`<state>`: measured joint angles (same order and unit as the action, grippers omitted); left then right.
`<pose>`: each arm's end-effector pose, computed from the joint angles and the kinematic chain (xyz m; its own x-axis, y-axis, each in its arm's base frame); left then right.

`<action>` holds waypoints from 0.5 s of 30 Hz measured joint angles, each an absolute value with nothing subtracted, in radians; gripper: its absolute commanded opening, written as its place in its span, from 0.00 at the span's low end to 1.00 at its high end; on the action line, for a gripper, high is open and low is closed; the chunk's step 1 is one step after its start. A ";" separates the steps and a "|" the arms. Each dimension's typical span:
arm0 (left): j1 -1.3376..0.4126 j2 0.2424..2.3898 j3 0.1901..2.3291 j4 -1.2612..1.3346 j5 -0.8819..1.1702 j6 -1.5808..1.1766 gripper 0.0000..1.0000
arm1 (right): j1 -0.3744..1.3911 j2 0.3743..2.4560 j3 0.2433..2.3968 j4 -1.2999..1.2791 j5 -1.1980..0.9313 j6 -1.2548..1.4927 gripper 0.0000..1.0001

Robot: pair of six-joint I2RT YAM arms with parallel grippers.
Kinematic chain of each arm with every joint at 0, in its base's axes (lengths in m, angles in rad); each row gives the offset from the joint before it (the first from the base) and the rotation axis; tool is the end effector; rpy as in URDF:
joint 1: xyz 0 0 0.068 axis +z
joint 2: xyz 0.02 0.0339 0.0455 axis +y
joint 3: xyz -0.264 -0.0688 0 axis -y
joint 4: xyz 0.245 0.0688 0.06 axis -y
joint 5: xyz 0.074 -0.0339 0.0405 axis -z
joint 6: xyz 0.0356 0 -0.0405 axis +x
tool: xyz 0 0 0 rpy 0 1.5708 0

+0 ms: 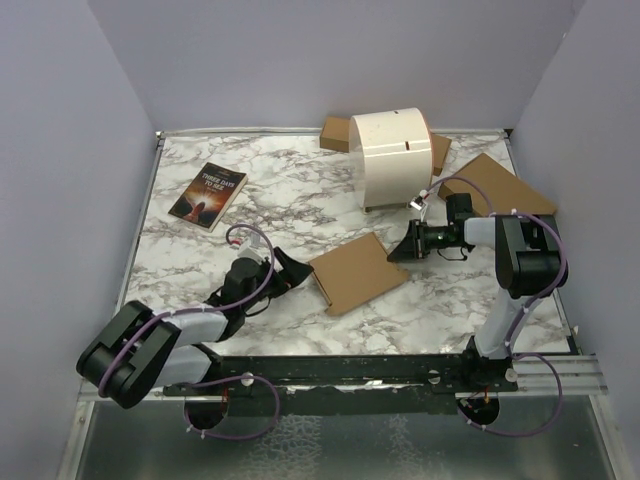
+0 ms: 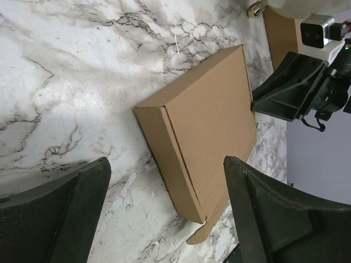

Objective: Fold the paper box

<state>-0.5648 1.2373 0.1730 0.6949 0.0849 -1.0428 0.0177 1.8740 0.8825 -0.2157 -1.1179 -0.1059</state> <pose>0.1732 -0.1133 0.1383 -0.6720 -0.5931 -0.4434 0.0389 0.5696 -0.8210 0.3144 0.0376 0.1096 -0.8946 -0.0621 -0.4425 -0.4244 0.4277 0.7981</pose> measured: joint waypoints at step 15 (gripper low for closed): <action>-0.648 1.563 0.130 1.146 0.084 -1.232 0.89 | -0.002 1.911 0.899 -0.223 -1.155 -0.079 0.17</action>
<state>-0.6476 1.5627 0.1303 1.1461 0.0837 -1.2320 -0.0025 1.9114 0.8986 -0.2234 -1.1553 -0.0792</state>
